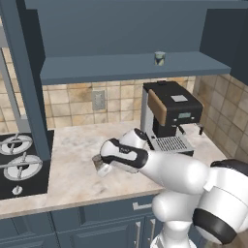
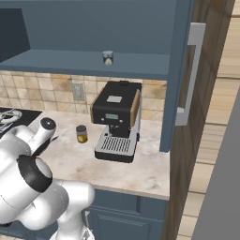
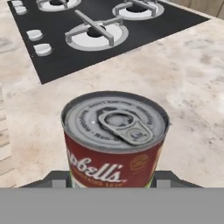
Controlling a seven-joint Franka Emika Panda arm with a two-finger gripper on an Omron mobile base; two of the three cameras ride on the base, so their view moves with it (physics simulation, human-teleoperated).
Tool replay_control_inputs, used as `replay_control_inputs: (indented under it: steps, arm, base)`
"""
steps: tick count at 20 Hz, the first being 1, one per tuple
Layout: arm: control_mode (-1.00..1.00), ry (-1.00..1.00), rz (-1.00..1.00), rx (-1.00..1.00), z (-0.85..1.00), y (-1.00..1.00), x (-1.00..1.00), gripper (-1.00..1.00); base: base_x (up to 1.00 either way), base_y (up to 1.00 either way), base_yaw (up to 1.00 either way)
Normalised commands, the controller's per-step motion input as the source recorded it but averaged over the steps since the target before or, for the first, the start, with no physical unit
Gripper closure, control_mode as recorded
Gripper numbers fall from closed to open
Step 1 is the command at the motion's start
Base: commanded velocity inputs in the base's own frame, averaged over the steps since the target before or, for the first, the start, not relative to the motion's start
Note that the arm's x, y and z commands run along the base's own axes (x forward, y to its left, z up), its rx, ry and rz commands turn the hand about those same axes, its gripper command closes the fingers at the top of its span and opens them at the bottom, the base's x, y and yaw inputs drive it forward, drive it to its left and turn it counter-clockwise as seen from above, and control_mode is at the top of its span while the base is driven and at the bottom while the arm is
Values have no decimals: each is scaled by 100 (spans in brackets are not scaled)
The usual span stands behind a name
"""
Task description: Restock the canned food cabinet by taking the new fresh canned food from the counter and placing it in the cabinet. Then, take the old canned food from the cabinet and place it on the counter.
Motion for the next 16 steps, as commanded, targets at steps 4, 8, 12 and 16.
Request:
replay_control_inputs:
  steps: [4,8,12,16]
  arm:
    - [-100,0,0,5,-24,0,8,100]
    - [-100,0,0,1,-26,0,11,100]
    - [-100,0,0,0,-15,0,11,100]
    - [-100,1,0,0,0,0,1,-100]
  base:
    - [0,0,0]
    - [0,0,0]
    - [0,0,0]
    - [0,0,0]
